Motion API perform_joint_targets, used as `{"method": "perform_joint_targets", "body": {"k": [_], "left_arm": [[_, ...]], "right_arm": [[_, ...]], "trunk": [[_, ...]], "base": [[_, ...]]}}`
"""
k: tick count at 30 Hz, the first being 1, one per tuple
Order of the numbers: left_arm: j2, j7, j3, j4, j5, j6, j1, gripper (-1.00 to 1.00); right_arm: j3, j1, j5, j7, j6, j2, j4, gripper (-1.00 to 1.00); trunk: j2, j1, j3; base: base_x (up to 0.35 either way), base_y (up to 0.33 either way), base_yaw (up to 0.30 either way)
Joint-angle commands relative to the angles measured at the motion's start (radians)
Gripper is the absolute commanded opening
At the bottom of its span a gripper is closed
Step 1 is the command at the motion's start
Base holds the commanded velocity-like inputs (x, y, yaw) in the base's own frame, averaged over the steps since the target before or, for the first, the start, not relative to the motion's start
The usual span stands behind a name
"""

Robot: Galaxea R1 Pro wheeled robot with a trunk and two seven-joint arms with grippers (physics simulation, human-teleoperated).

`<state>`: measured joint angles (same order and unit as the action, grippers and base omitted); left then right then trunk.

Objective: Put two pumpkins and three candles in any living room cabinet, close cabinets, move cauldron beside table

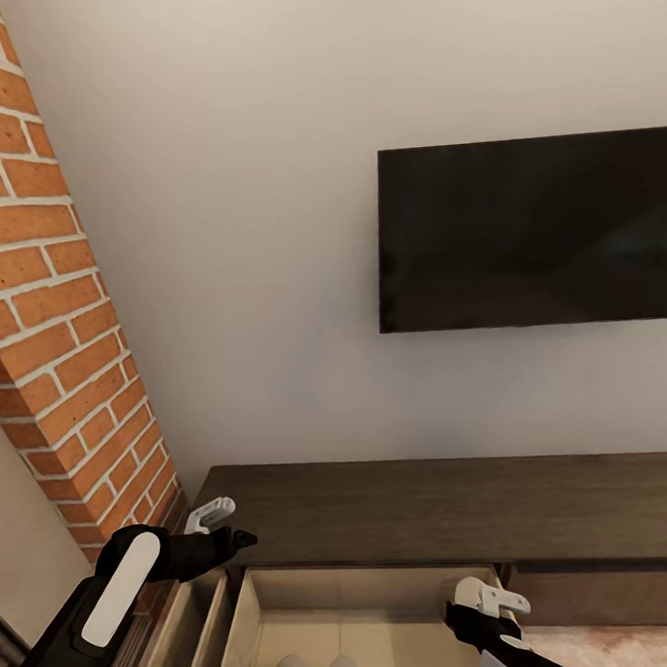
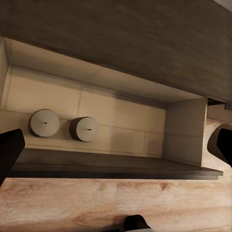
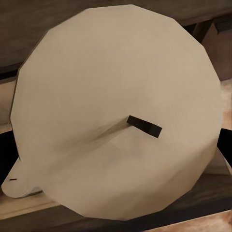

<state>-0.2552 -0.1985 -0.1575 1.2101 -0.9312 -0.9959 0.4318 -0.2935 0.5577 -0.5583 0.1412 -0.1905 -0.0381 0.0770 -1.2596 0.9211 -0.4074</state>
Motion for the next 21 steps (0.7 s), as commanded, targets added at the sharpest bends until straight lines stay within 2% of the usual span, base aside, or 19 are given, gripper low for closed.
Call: {"method": "perform_joint_targets", "body": {"k": [1, 7, 21], "left_arm": [[-0.001, -0.010, -0.002, 0.001, -0.011, -0.001, 0.001, 1.00], [-0.001, -0.010, -0.002, 0.002, -0.011, -0.001, 0.001, 1.00], [-0.001, -0.010, -0.002, 0.002, -0.011, -0.001, 0.001, 1.00]], "right_arm": [[-0.009, 0.001, -0.008, 0.003, -0.003, 0.000, 0.000, -1.00], [-0.010, 0.001, -0.008, 0.004, -0.003, -0.001, 0.000, -1.00], [-0.010, 0.001, -0.007, 0.004, -0.003, 0.000, 0.000, -1.00]], "trunk": [[-0.001, 0.000, -0.001], [-0.001, 0.000, -0.001], [-0.099, 0.054, -0.045]], "base": [[0.001, 0.000, -0.010], [0.000, 0.000, -0.158], [0.000, 0.000, -0.015]]}}
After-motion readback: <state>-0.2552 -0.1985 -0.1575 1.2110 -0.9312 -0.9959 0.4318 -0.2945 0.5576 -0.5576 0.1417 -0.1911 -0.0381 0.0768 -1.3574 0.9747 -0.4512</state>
